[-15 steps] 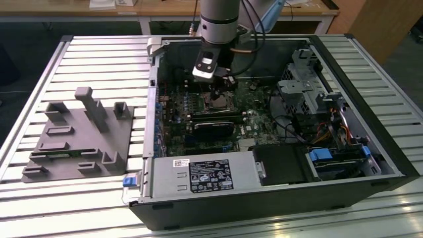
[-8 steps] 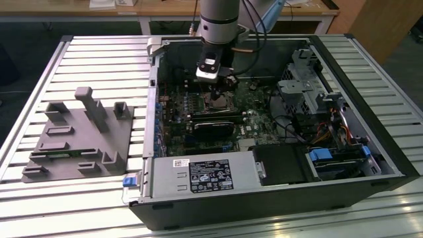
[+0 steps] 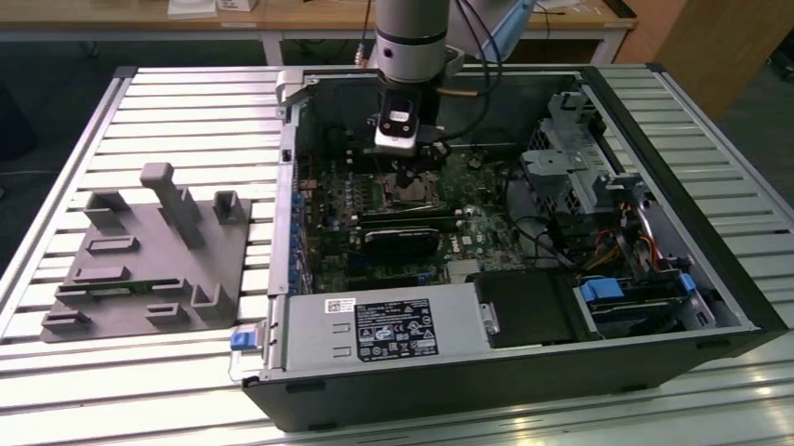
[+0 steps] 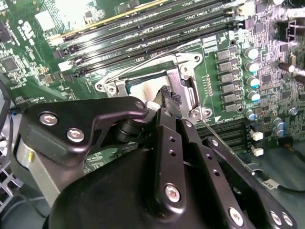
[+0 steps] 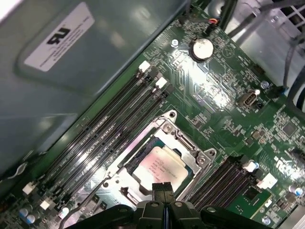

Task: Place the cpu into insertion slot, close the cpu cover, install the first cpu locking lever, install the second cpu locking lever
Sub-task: 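Close the cpu cover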

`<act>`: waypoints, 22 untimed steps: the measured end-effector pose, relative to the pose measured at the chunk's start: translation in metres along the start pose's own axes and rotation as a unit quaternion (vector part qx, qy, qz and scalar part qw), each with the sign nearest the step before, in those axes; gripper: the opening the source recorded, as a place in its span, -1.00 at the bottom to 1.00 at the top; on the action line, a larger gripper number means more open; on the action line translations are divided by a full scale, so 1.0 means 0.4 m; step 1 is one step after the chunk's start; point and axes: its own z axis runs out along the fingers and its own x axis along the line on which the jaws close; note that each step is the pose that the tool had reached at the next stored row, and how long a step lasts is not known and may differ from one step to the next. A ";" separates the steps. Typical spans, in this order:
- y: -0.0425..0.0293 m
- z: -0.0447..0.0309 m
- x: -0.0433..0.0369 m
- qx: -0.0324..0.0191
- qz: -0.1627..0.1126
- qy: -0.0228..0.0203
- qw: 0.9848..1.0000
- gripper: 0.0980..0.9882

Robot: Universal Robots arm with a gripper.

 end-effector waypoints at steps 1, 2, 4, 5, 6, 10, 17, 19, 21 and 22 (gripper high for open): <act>0.000 0.000 0.000 0.000 -0.005 0.000 1.000 -0.98; 0.000 0.000 0.000 0.000 -0.010 -0.001 1.000 -0.98; 0.000 0.000 0.000 0.000 -0.020 -0.001 1.000 -0.98; 0.000 0.000 0.000 -0.001 -0.025 -0.001 1.000 -0.98; 0.000 0.000 0.000 -0.001 -0.030 -0.001 1.000 -0.98; 0.000 0.000 0.000 -0.002 -0.053 -0.002 0.999 -0.98; 0.000 0.001 0.000 -0.005 -0.107 -0.003 0.994 -0.98; 0.000 0.001 0.000 -0.006 -0.125 -0.004 0.992 -0.98; 0.000 0.002 0.000 -0.007 -0.143 -0.004 0.990 -0.98; 0.000 0.002 0.000 -0.008 -0.152 -0.004 0.988 -0.98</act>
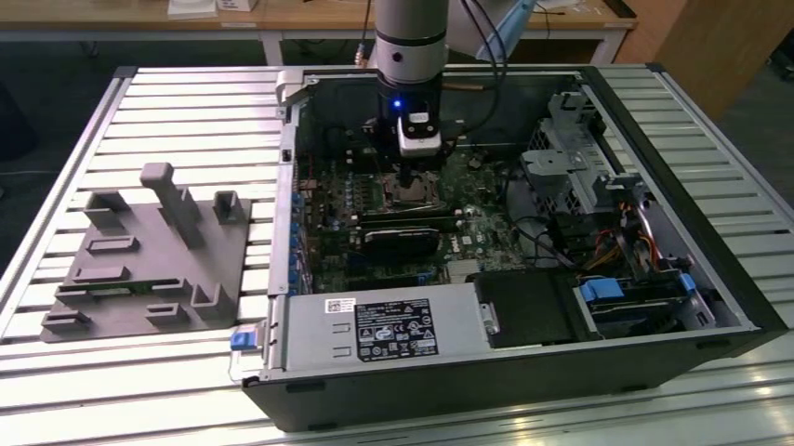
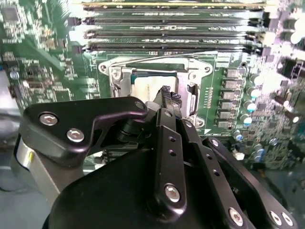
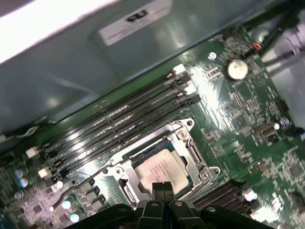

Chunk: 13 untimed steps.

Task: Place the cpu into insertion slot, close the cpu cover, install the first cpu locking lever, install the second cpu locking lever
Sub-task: 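Close the cpu cover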

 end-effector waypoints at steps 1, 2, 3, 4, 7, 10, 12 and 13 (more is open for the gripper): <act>0.000 0.000 0.000 -0.001 -0.009 0.000 1.000 -0.98; 0.000 0.000 0.000 -0.001 -0.018 0.000 1.000 -0.98; 0.000 0.000 0.000 -0.002 -0.028 0.000 1.000 -0.98; 0.000 0.001 0.000 -0.002 -0.037 -0.001 0.999 -0.98; 0.000 0.001 0.000 -0.004 -0.064 -0.001 0.998 -0.98; 0.000 0.003 0.000 -0.006 -0.091 -0.001 0.996 -0.98; 0.000 0.003 0.000 -0.008 -0.109 -0.002 0.994 -0.98; 0.000 0.004 0.000 -0.008 -0.118 -0.002 0.993 -0.98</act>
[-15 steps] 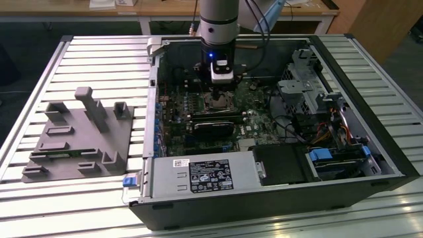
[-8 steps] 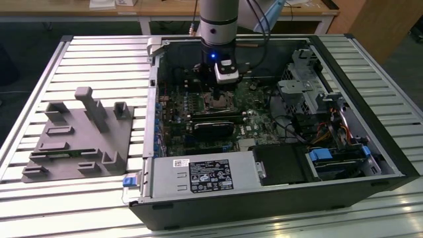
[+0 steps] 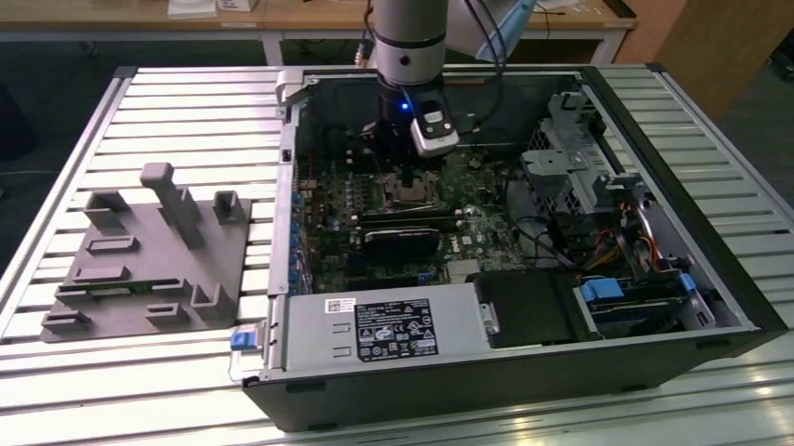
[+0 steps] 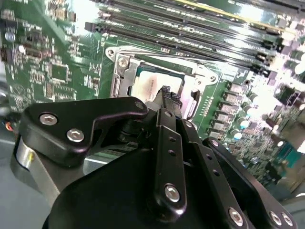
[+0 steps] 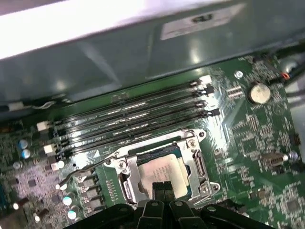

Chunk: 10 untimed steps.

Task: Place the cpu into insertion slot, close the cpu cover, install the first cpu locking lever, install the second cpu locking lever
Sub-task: 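Close the cpu cover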

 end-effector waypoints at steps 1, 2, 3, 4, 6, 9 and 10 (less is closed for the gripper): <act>0.000 0.001 0.000 -0.001 -0.009 0.000 1.000 -0.98; 0.000 0.001 0.000 -0.001 -0.018 0.000 1.000 -0.98; 0.000 0.002 0.000 -0.002 -0.027 0.000 1.000 -0.98; 0.000 0.003 0.000 -0.003 -0.036 0.000 0.999 -0.98; 0.000 0.005 0.001 -0.004 -0.051 -0.001 0.999 -0.98; -0.001 0.009 0.004 -0.006 -0.068 -0.001 0.998 -0.98; -0.002 0.009 0.006 -0.007 -0.072 -0.001 0.997 -0.98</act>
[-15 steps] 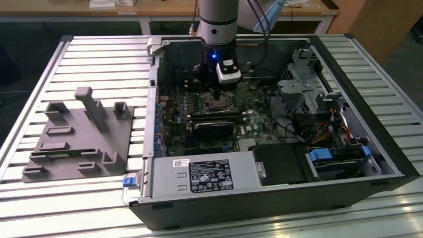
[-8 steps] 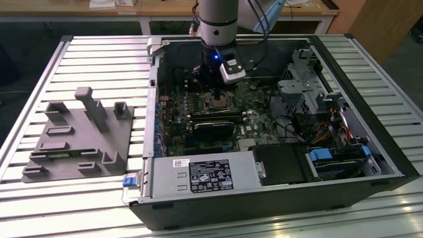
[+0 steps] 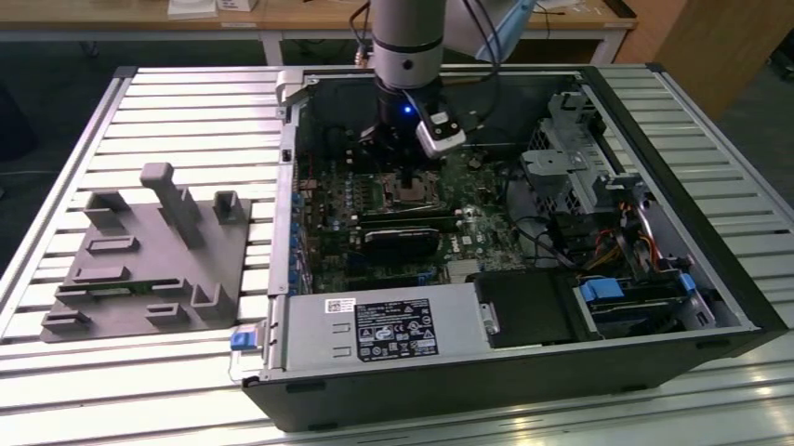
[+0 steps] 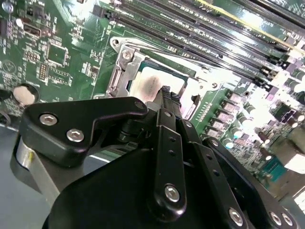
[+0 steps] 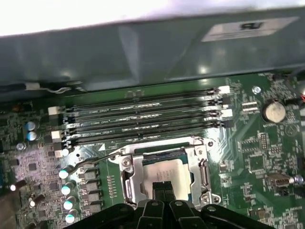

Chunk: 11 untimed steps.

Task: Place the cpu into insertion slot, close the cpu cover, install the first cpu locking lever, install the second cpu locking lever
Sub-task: 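Close the cpu cover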

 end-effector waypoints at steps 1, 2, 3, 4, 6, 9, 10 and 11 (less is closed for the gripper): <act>-0.001 0.000 0.003 0.000 -0.003 0.000 1.000 -0.98; -0.002 0.000 0.007 0.000 -0.004 0.000 1.000 -0.98; -0.003 0.001 0.011 0.000 -0.005 0.000 1.000 -0.98; -0.004 0.001 0.016 0.000 -0.005 0.000 1.000 -0.98; -0.006 0.002 0.027 0.000 -0.005 0.000 1.000 -0.98; -0.009 0.005 0.046 -0.001 -0.007 0.000 1.000 -0.98; -0.009 0.007 0.050 -0.001 -0.007 0.000 1.000 -0.98; -0.010 0.009 0.052 -0.001 -0.009 0.000 1.000 -0.98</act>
